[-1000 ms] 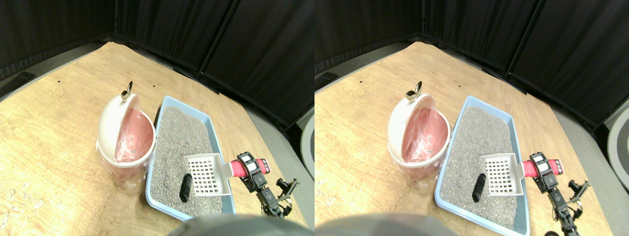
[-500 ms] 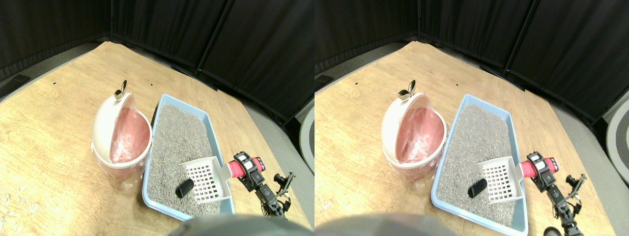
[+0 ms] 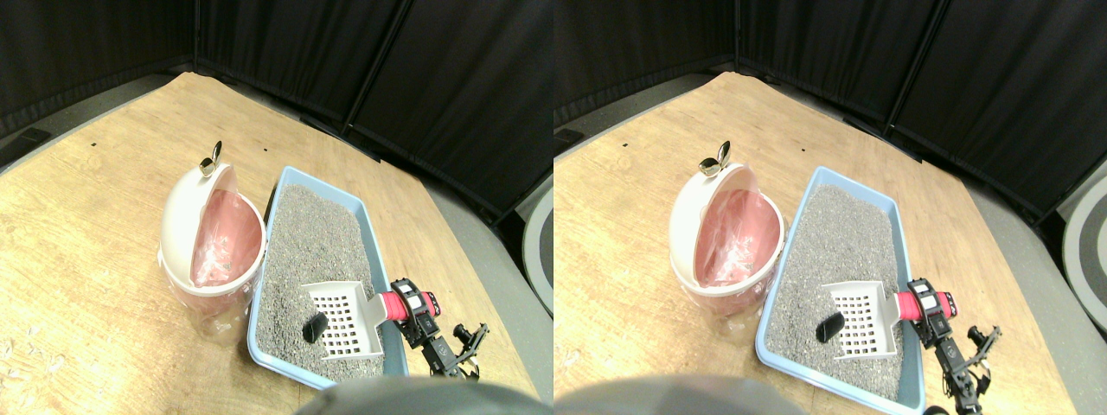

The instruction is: Scoop (unimanual)

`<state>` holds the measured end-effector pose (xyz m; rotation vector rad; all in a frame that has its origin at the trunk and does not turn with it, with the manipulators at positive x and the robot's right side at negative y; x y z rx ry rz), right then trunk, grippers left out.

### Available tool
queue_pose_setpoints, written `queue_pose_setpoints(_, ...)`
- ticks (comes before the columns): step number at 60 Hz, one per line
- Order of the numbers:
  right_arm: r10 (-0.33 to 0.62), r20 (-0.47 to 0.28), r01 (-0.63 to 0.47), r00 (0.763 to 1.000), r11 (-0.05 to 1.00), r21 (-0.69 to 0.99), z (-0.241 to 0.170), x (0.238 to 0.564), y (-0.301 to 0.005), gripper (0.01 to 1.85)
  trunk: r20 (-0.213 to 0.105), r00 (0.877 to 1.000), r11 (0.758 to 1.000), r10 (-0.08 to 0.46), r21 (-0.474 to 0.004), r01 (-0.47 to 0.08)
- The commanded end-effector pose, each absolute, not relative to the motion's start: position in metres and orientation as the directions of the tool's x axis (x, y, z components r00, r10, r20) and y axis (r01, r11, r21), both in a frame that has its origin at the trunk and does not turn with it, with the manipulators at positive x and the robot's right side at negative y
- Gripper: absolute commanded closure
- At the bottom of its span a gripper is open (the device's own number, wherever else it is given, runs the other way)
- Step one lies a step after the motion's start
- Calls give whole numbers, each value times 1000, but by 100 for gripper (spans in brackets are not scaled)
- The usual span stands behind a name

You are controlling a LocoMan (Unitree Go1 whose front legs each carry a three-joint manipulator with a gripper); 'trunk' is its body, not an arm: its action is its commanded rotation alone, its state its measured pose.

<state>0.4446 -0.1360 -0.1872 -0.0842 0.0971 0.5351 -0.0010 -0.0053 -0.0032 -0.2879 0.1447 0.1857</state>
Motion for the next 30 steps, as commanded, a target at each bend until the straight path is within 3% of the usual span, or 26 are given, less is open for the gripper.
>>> queue_pose_setpoints(1, 628, -135, -634, 767, 773, -11, -191, 442, -119, 180, -171, 969, 933, 179, -283, -223)
queue_pose_setpoints(3, 591, -125, -595, 797, 804, 11, -193, 447, -123, 180, -171, 969, 933, 179, -283, -223)
queue_pose_setpoints(5, 582, -124, -585, 803, 811, 21, -194, 448, -124, 180, -171, 969, 933, 179, -283, -223)
queue_pose_setpoints(7, 551, -119, -546, 826, 835, 71, -194, 452, -127, 180, -169, 969, 934, 180, -279, -222)
queue_pose_setpoints(12, 522, -112, -512, 846, 852, 107, -195, 457, -132, 180, -165, 970, 936, 179, -276, -220)
queue_pose_setpoints(22, 410, -47, -391, 911, 894, 218, -187, 469, -150, 180, -154, 973, 941, 173, -267, -209)
queue_pose_setpoints(30, 374, 46, -370, 926, 882, 290, -178, 474, -156, 180, -135, 977, 947, 163, -257, -193)
